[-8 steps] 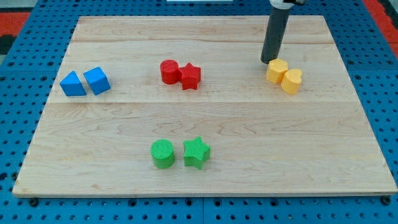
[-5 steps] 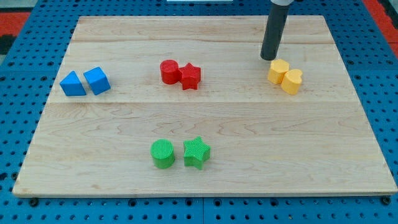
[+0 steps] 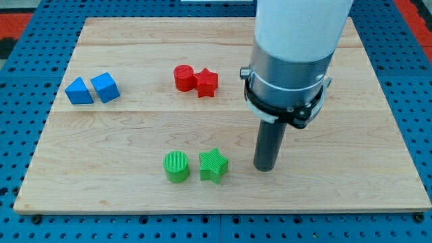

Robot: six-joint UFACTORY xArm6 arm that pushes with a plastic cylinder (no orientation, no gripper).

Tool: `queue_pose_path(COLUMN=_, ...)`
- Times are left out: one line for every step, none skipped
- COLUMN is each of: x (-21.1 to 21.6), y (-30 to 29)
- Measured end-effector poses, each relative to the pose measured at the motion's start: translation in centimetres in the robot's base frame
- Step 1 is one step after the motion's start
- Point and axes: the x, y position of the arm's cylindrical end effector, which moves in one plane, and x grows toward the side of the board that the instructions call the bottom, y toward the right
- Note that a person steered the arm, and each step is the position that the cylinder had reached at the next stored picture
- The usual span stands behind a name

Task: Slide the green star to the top left corner of the board

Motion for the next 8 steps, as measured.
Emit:
queue_pose_path(x=0.6, y=-5.4)
queue_pose_path(x=1.1, y=-8.7)
queue_pose_path(x=3.7, y=-9.2)
queue_pose_path(x=-1.1, y=-12.8)
queue_pose_path(x=-9.6, y=-15.4)
queue_pose_path(x=-10.3, y=-14.0)
queue_pose_path(x=-7.7, y=-8.2)
queue_pose_path(x=-6.9, y=-3.9)
